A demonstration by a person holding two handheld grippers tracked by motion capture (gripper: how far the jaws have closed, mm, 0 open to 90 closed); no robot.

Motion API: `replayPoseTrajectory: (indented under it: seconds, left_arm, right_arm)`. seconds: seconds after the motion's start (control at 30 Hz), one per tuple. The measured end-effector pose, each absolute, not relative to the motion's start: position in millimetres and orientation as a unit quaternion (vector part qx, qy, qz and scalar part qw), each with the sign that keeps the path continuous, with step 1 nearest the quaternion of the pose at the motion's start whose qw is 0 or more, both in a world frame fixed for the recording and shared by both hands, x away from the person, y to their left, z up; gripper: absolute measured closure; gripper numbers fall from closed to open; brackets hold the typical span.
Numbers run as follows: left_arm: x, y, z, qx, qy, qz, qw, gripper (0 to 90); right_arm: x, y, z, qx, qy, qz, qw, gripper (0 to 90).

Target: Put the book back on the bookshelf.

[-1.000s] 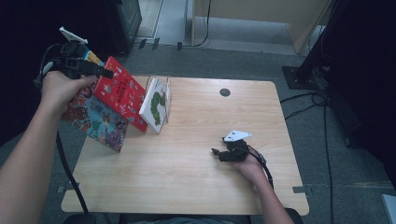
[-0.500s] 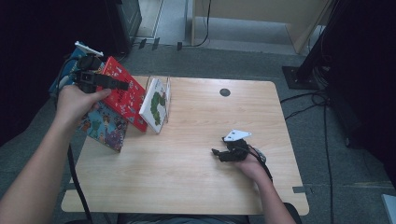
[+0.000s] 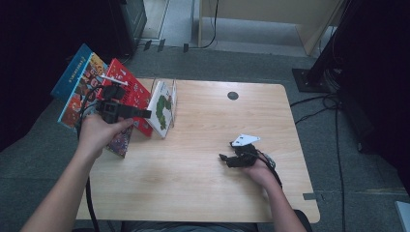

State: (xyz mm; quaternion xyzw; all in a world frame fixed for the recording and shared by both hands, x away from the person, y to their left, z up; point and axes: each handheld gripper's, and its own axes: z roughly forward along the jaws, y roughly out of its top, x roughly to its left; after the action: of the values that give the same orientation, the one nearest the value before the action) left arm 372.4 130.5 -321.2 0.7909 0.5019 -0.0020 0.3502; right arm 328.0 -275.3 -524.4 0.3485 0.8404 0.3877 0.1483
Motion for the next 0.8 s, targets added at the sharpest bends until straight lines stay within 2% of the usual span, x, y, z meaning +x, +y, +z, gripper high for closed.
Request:
replayPoseTrajectory:
  seconds: [0.47, 0.57, 0.8]
  left_arm:
    - [353, 108, -377, 0.801, 0.485, -0.018, 0.351, 37.0]
    - [348, 100, -392, 0.804, 0.482, 0.001, 0.348, 37.3]
    - [344, 85, -424, 0.815, 0.469, -0.027, 0.34, 37.0]
  right_arm:
    - [328, -275, -524, 0.348, 0.84, 0.388, 0.149, 29.2]
    - [328, -275, -524, 0.348, 0.84, 0.387, 0.149, 29.2]
    - [328, -275, -525, 0.348, 0.841, 0.387, 0.149, 29.1]
